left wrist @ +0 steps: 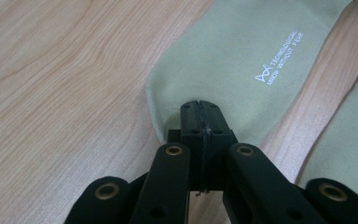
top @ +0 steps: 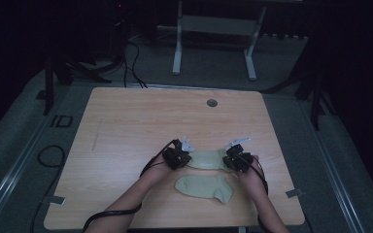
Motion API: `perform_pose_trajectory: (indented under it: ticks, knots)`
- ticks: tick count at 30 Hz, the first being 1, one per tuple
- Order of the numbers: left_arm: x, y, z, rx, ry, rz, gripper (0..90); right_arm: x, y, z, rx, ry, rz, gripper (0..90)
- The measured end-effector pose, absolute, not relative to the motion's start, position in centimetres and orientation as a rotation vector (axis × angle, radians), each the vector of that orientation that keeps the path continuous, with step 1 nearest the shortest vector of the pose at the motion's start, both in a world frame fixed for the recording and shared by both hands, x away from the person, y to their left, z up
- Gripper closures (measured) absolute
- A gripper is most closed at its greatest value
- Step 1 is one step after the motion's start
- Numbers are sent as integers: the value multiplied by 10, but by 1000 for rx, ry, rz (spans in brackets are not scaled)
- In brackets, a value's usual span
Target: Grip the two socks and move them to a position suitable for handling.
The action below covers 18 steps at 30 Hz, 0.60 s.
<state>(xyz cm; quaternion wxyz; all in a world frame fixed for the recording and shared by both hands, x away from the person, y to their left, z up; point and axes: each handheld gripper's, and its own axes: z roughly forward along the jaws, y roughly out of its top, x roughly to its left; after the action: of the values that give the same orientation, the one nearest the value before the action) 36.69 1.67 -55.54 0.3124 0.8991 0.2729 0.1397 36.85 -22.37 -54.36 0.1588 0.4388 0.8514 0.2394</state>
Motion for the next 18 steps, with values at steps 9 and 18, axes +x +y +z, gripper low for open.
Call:
perform_pose_trajectory:
  ticks: [9,18]
  knots:
    - [344,26,-538,2336,699,304,861,341,-226,-524,1221,2396,825,833]
    - [290,34,-539,2355,635,243,884,268,-222,-531,1134,2469,853,862]
